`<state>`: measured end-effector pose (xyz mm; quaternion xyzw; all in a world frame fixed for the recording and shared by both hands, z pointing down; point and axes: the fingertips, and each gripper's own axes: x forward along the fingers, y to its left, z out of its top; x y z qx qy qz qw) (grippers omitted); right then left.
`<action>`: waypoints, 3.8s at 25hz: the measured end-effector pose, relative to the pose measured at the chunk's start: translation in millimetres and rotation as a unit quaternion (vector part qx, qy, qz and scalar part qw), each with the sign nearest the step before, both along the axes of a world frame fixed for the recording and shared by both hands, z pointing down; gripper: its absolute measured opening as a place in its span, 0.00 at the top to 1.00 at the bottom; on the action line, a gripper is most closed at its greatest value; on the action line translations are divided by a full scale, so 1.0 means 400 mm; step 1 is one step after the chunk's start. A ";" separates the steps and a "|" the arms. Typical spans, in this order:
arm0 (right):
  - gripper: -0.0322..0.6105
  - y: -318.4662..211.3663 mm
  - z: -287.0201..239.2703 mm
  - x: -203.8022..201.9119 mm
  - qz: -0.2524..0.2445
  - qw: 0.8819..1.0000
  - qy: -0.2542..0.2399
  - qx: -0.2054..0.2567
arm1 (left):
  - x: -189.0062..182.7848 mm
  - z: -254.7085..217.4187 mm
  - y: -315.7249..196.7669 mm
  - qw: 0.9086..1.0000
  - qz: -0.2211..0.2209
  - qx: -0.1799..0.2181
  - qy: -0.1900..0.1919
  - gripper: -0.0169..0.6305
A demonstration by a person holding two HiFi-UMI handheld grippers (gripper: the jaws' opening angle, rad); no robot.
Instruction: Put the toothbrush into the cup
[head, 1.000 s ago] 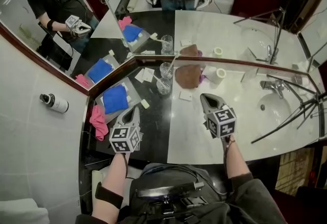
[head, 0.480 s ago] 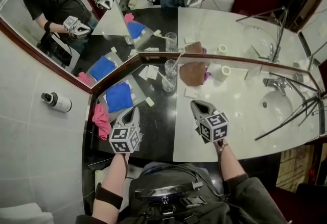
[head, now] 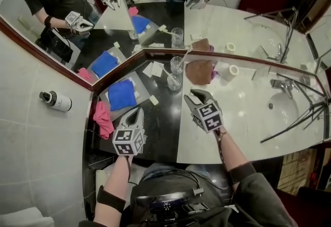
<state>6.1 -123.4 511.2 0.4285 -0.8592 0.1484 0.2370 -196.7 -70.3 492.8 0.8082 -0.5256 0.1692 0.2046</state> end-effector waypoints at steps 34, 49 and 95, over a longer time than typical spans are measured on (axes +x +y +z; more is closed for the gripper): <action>0.85 -0.399 0.274 -0.218 -0.080 0.981 0.168 -0.050 | -0.051 0.193 -0.048 0.997 -0.035 -0.063 0.040 0.97; 0.88 -0.391 0.235 -0.223 -0.074 0.986 0.143 -0.045 | -0.053 0.196 -0.042 0.996 -0.038 -0.065 0.039 0.97; 0.88 0.083 0.170 -0.053 -0.209 0.902 0.376 0.027 | 0.105 0.070 0.046 0.999 0.013 -0.029 0.031 0.97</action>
